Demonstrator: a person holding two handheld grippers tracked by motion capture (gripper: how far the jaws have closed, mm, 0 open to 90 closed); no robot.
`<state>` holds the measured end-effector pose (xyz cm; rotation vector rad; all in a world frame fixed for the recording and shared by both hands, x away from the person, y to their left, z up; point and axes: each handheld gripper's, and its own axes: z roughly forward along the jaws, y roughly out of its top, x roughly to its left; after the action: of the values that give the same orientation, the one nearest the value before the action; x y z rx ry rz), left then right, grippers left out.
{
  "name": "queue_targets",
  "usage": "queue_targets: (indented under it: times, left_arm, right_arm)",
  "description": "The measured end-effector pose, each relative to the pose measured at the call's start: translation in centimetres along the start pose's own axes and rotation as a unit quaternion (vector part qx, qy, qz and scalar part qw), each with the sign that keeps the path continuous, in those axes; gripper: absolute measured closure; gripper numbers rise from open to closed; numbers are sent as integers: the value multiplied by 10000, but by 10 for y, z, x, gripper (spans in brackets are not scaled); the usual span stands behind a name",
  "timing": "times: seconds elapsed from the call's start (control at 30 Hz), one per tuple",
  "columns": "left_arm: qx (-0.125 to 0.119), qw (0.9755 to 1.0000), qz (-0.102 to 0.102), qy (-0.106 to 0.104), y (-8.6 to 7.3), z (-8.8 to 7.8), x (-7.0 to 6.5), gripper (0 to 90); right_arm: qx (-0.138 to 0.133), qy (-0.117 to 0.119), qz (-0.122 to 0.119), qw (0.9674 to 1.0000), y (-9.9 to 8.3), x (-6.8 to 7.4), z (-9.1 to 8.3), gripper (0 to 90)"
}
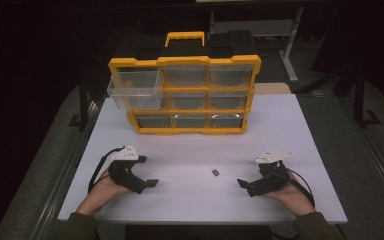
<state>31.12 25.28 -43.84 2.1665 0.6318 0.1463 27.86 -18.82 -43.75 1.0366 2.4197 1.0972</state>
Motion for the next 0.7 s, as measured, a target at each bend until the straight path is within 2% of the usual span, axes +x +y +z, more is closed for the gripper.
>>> queue_targets:
  times: [0.3,0.7]
  left_arm:
    - [-29,10000,-59,17,-2,-2,0,0]
    - [-86,10000,-37,-30,-3,-3,-1,0]
  right_arm:
    - [31,93,105,9999,0,-3,-2,0]
    - [-2,97,70,9999,9,-3,-1,0]
